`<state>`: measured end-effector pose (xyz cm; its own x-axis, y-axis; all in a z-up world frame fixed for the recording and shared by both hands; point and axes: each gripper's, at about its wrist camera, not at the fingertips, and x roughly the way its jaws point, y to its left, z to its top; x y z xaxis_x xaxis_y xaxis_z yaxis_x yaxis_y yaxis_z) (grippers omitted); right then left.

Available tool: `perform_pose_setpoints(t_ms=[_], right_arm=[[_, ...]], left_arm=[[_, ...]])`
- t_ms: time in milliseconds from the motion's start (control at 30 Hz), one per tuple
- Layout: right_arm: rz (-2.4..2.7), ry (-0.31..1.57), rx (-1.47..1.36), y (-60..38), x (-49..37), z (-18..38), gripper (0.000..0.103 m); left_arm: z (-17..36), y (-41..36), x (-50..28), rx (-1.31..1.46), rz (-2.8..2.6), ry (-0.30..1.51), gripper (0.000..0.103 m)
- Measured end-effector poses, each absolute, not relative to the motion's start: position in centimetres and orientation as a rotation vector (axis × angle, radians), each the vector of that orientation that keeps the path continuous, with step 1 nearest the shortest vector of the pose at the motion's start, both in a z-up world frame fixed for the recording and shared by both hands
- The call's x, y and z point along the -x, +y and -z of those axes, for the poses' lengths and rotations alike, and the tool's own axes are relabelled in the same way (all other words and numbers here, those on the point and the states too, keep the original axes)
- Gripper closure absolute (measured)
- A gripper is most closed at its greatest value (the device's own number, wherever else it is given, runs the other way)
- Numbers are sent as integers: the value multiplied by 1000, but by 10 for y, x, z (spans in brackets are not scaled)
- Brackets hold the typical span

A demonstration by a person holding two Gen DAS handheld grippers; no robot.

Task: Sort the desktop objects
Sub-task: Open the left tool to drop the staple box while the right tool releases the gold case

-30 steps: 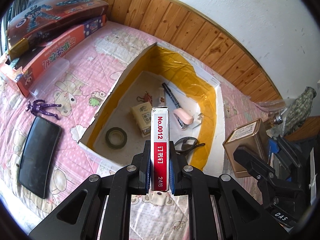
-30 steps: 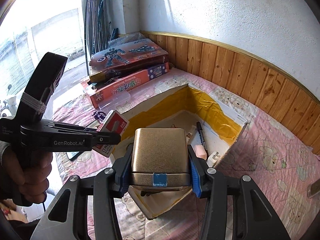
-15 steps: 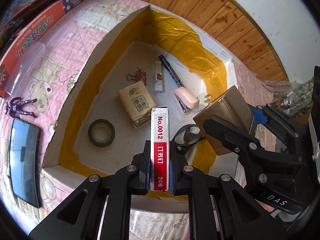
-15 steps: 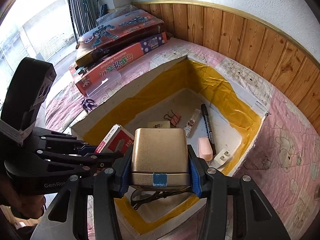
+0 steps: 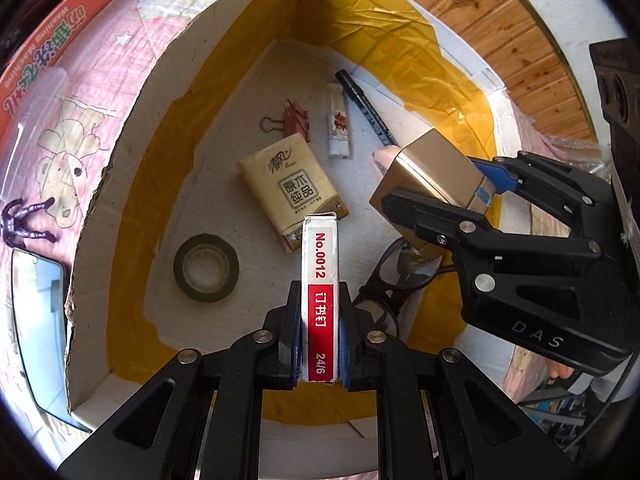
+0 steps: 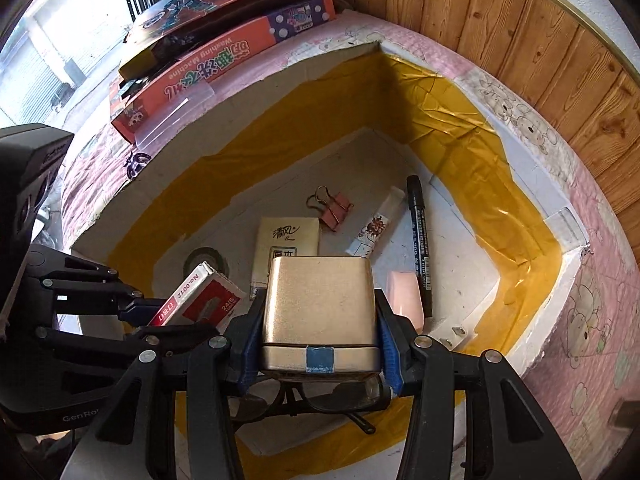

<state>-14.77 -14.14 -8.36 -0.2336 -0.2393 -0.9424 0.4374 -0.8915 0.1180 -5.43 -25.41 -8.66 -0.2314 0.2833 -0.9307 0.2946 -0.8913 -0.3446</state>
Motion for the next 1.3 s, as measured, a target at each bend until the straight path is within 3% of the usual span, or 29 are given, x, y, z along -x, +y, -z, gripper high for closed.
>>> perform_pose_setpoints(t_ms=[367, 433, 600, 933, 1300], right_arm=[[2080, 204, -1755, -141, 177, 109, 53], [2086, 217, -1780, -140, 180, 114, 53], [2115, 185, -1781, -130, 179, 111, 42], [2118, 148, -1715, -120, 146, 79, 42], [2089, 385, -1625, -121, 83, 46, 38]], left_arm=[[102, -254, 64, -2008, 2294, 674, 88], [104, -257, 63, -2008, 2275, 701, 78], [100, -256, 57, -1980, 2282, 624, 69], [68, -246, 34, -1902, 2350, 523, 69], [30, -217, -3, -1744, 2435, 360, 66]])
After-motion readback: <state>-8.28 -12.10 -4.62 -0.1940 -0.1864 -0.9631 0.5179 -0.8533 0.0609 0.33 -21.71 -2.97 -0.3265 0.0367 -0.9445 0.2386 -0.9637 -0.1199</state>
